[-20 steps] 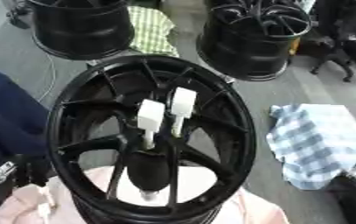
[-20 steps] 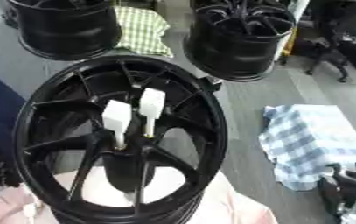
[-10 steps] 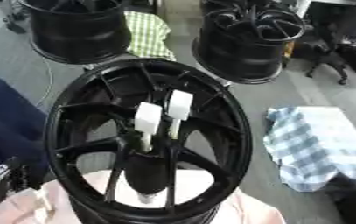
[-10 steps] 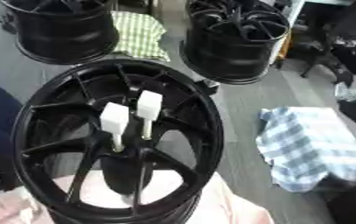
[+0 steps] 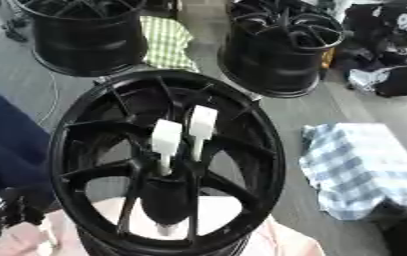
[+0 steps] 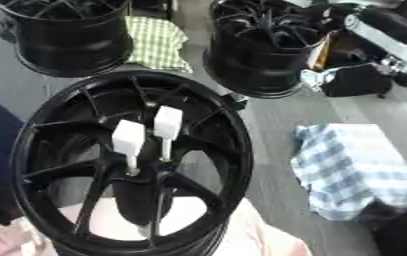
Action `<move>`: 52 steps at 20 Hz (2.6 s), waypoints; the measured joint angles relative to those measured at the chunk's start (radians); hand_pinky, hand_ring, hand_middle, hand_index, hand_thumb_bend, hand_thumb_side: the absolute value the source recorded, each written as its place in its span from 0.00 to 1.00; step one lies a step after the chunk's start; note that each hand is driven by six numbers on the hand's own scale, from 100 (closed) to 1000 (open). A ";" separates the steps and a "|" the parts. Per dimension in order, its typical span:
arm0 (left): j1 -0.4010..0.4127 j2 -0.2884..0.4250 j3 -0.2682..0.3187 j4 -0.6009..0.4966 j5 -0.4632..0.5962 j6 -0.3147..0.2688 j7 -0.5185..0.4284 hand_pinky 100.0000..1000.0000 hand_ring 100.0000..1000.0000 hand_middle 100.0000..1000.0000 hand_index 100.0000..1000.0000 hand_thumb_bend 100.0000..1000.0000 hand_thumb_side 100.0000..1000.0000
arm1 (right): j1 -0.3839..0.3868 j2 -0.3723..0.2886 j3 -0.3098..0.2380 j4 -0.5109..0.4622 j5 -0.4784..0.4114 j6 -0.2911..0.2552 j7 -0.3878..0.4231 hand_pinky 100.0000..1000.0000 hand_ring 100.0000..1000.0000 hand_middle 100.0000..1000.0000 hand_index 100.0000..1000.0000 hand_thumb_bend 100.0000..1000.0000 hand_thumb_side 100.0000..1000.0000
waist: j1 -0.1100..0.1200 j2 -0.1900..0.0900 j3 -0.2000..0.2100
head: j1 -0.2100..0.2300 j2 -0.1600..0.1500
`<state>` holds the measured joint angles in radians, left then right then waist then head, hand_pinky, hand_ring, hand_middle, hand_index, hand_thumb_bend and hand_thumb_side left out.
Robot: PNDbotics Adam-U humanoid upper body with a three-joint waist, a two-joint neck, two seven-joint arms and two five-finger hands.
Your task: Pull the pin out of the wheel hub.
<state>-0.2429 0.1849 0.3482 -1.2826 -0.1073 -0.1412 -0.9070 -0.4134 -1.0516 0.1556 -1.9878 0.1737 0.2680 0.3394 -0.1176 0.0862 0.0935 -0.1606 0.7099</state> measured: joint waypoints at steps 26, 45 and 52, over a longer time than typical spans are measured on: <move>-0.047 -0.036 -0.061 -0.027 -0.003 0.019 0.001 0.62 0.59 0.60 0.86 0.00 0.95 | -0.311 0.244 0.243 0.016 0.220 0.112 0.518 0.92 0.97 0.97 1.00 0.17 0.18 | 0.002 0.025 0.095 | -0.116 -0.027; -0.063 -0.062 -0.085 -0.062 0.000 0.052 0.000 0.62 0.58 0.59 0.86 0.00 0.94 | -0.328 0.327 0.313 0.156 0.239 0.098 0.537 0.91 0.95 0.93 0.98 0.15 0.19 | -0.003 0.032 0.129 | -0.149 -0.036; -0.064 -0.062 -0.086 -0.063 0.000 0.056 0.000 0.61 0.58 0.58 0.86 0.00 0.94 | -0.328 0.340 0.314 0.202 0.244 0.098 0.537 0.88 0.93 0.92 0.98 0.15 0.24 | -0.003 0.032 0.131 | -0.151 -0.039</move>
<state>-0.3071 0.1229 0.2625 -1.3453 -0.1072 -0.0848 -0.9072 -0.7416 -0.7112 0.4697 -1.7856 0.4178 0.3657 0.8763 -0.1205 0.1182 0.2244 -0.3116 0.6712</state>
